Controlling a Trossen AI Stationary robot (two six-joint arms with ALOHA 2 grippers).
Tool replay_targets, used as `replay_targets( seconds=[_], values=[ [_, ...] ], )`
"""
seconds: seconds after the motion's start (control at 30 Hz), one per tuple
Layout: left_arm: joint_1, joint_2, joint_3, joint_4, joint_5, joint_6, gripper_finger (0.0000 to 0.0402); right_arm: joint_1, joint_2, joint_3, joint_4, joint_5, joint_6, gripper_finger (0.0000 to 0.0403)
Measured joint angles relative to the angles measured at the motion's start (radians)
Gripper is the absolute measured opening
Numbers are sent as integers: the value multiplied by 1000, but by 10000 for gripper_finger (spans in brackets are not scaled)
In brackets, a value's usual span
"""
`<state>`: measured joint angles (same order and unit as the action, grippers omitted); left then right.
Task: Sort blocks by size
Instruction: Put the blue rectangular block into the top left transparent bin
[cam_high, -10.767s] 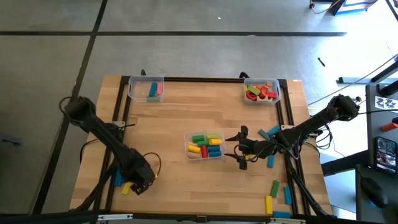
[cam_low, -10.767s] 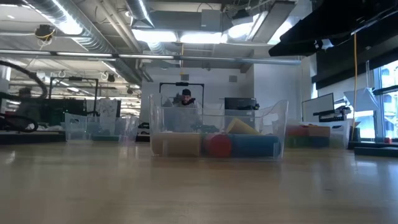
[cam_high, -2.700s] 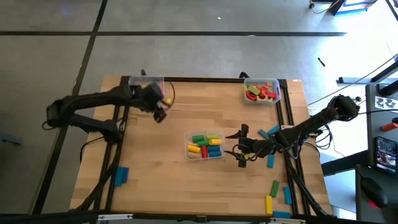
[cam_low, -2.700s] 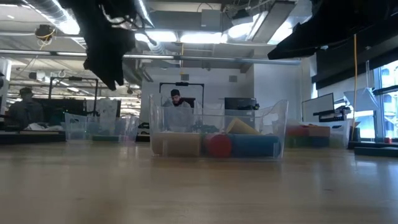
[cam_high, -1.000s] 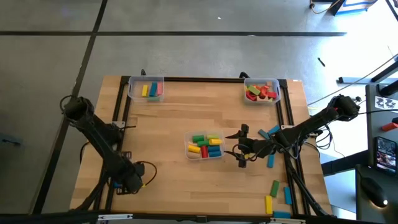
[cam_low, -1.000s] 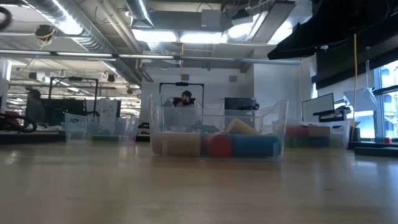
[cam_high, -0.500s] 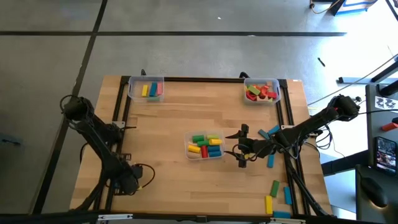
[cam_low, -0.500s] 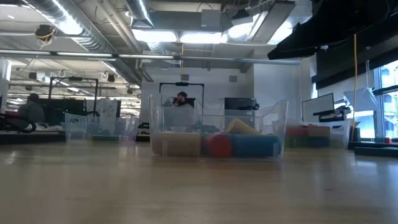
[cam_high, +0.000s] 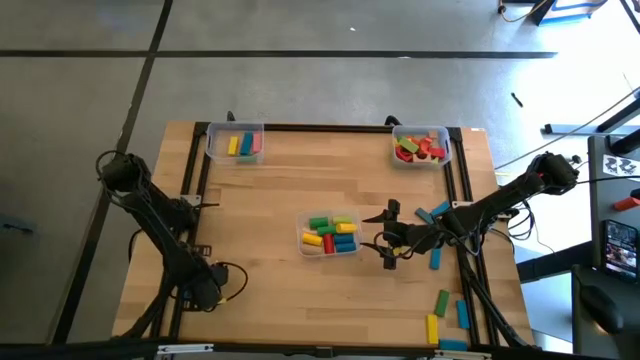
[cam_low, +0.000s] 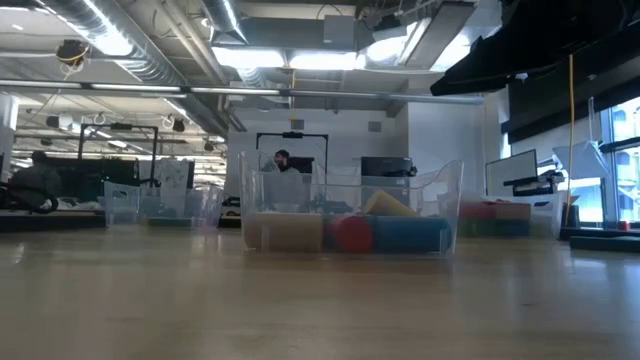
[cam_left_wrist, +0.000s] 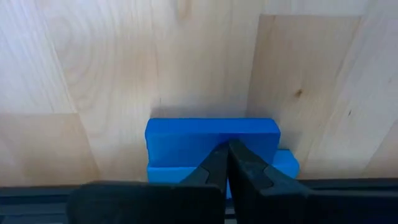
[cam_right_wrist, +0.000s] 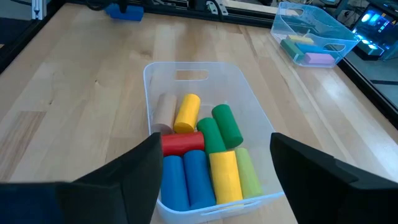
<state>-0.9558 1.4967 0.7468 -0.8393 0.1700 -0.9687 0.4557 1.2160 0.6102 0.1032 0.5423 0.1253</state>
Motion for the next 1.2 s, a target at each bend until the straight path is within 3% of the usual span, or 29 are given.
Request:
replay_targets(
  seconds=[0.23, 0.5, 0.7, 0.87, 1.1, 1.2],
  values=[
    [1, 0, 1, 36, -54, 23, 2, 0, 0, 0, 0, 0, 0, 285],
    [72, 4, 33, 56, -200, 153, 2, 0, 0, 0, 4, 13, 0, 285],
    [126, 1, 84, 19, -210, 156, 3, 0, 0, 0, 4, 13, 0, 285],
    [134, -38, 132, -15, -199, 34, 5, 0, 0, 0, 4, 13, 0, 285],
    [136, -56, 128, 4, -217, -374, 25, 0, 0, 0, 4, 12, 0, 285],
    [140, -56, 127, -73, -219, -530, 52, 0, 0, 0, 4, 12, 0, 285]
  ],
)
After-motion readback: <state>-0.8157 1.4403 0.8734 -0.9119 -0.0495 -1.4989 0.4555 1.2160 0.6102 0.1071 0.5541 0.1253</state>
